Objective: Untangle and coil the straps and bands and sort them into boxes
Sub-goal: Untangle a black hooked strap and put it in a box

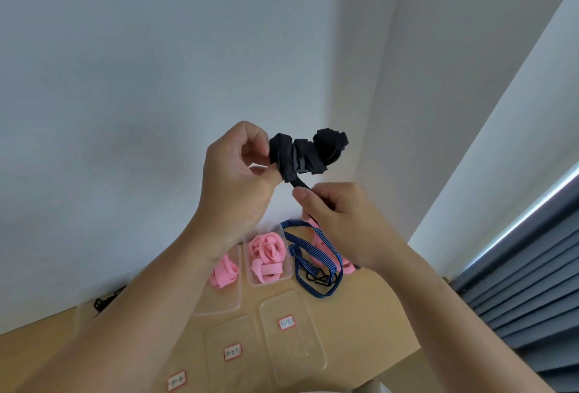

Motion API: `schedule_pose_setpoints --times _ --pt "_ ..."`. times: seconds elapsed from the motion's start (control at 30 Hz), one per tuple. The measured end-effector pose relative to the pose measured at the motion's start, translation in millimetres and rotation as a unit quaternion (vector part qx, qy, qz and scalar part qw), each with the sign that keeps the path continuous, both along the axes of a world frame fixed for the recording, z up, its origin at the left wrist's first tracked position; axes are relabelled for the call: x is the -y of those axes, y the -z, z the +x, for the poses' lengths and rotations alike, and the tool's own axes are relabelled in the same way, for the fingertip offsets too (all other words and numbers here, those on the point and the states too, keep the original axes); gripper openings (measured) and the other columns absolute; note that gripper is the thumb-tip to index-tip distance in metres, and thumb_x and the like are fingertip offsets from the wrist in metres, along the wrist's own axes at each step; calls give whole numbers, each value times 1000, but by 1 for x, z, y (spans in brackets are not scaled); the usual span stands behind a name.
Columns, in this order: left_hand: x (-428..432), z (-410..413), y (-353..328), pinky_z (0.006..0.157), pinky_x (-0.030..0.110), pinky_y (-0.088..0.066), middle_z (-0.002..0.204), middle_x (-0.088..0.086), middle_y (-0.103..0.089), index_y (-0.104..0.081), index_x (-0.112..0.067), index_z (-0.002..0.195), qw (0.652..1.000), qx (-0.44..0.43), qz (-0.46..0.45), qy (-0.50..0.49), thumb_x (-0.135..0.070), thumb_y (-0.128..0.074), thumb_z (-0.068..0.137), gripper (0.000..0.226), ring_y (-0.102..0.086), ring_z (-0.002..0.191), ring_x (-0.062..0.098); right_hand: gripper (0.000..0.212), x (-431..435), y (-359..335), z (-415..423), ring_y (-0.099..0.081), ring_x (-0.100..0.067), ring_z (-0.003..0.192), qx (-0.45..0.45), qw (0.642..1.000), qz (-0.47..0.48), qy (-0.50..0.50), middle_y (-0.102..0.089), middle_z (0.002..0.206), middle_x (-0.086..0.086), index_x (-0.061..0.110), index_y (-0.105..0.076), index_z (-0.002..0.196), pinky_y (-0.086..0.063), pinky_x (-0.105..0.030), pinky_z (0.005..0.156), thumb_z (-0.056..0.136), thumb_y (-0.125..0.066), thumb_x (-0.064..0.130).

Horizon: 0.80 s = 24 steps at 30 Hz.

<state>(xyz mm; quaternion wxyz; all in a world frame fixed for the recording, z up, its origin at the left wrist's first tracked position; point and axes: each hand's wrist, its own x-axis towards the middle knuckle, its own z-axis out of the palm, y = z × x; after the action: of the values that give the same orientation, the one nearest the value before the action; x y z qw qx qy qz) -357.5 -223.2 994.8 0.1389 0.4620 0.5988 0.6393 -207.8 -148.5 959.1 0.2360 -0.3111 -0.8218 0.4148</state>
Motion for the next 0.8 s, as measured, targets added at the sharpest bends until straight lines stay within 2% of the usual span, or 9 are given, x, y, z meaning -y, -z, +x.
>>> schedule_pose_setpoints --times 0.1,0.17,0.27,0.37,0.43,0.53,0.63,0.73,0.8 --pt "-2 -6 6 64 28 -54 74 -7 -53 -48 -22 75 999 -46 -20 -14 14 -73 75 43 -55 69 13 48 3 -1 7 -32 -13 47 36 996 78 12 -44 52 -5 9 -49 65 -28 -27 46 93 -63 46" --pt "-3 -9 12 61 29 -53 71 -17 -54 -48 -25 76 995 -86 -43 -17 16 -70 77 47 -54 66 9 43 4 -4 12 -34 -17 46 84 982 165 19 -43 51 -1 12 -48 65 -27 -26 45 89 -65 43" --pt "-3 -9 19 64 33 -53 72 -14 -55 -47 -27 79 989 -130 -69 -19 16 -65 77 47 -52 63 5 38 0 -15 17 -41 -21 51 155 943 295 -4 -40 53 4 17 -48 67 -26 -29 47 94 -62 41" --pt "-5 -9 19 62 20 -47 75 -9 -56 -47 -29 79 980 -177 -88 -10 16 -64 76 48 -52 65 7 35 -9 -25 18 -44 -26 55 183 909 373 -40 -37 56 5 18 -50 70 -33 -31 50 96 -60 38" --pt "-6 -9 16 60 15 -44 77 -7 -57 -48 -26 80 974 -202 -100 0 17 -62 75 45 -52 66 9 29 -11 -31 18 -43 -26 51 179 883 429 -60 -38 57 5 16 -55 70 -35 -31 46 94 -60 30" --pt "-6 -10 13 59 12 -41 80 -5 -57 -50 -20 84 962 -248 -116 6 18 -59 72 40 -52 68 8 14 -15 -38 19 -35 -27 42 135 877 456 -76 -37 54 7 14 -59 67 -23 -23 42 78 -67 17" --pt "-4 -8 8 59 12 -40 82 -8 -55 -52 -20 84 950 -280 -138 27 17 -57 72 39 -53 71 7 12 -19 -49 18 -41 -27 41 133 864 473 -111 -48 55 4 13 -66 76 -27 -23 39 77 -78 12" --pt "0 -1 0 57 12 -36 79 -13 -49 -51 -19 84 933 -311 -172 59 12 -57 74 33 -48 69 8 3 -27 -63 17 -44 -24 42 97 847 498 -158 -54 59 4 15 -68 83 -35 -27 36 83 -68 18" --pt "5 0 -1 59 11 -38 80 -11 -50 -51 -19 85 924 -322 -188 90 11 -57 75 32 -49 69 10 24 -36 -69 18 -47 -25 44 87 827 527 -174 -58 63 3 14 -70 87 -34 -26 38 89 -57 34"
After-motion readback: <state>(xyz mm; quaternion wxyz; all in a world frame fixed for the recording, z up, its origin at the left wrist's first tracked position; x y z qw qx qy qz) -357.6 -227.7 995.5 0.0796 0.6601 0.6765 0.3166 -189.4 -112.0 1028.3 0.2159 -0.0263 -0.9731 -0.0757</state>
